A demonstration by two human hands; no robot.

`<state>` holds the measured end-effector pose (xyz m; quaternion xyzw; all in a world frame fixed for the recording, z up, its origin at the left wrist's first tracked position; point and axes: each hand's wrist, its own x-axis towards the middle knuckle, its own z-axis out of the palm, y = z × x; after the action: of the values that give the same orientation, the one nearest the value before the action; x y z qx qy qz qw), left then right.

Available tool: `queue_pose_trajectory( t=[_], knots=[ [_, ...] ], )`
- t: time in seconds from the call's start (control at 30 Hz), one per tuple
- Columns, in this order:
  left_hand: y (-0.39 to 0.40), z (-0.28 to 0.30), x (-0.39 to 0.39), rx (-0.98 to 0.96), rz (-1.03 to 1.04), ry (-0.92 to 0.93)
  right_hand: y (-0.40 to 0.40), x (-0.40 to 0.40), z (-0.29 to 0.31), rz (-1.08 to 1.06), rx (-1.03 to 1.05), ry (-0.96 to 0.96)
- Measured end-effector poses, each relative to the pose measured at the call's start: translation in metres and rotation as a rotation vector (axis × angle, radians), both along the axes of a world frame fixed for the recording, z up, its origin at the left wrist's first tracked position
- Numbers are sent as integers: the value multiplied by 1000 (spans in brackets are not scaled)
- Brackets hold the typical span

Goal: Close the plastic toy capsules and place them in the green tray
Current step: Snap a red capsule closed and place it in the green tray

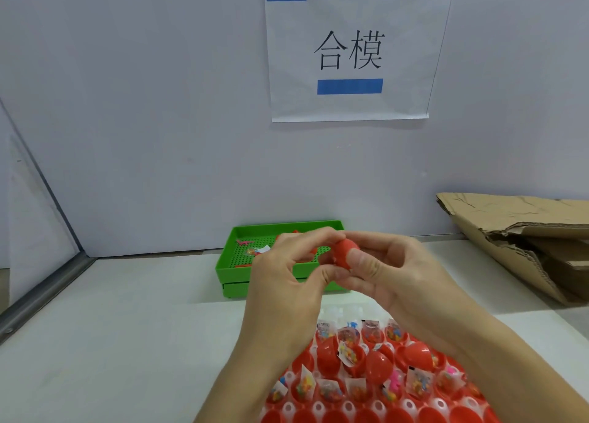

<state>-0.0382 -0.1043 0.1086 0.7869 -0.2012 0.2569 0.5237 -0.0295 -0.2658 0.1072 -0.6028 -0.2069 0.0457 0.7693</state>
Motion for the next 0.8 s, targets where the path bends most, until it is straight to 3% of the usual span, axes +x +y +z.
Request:
queue_pose_trajectory(
  t=[0.13, 0.3, 0.57, 0.8],
  knots=[
    [2, 1, 1, -13, -131, 64, -3, 2, 0, -26, -32, -43],
    [3, 1, -1, -245, -358, 369, -3, -2, 2, -108, -161, -163],
    [-2, 4, -3, -311, -447, 278, 4, -9, 5, -124, -205, -324],
    [-6, 4, -6, -315, -433, 237, -1, -10, 8, -115, -214, -309]
  ],
)
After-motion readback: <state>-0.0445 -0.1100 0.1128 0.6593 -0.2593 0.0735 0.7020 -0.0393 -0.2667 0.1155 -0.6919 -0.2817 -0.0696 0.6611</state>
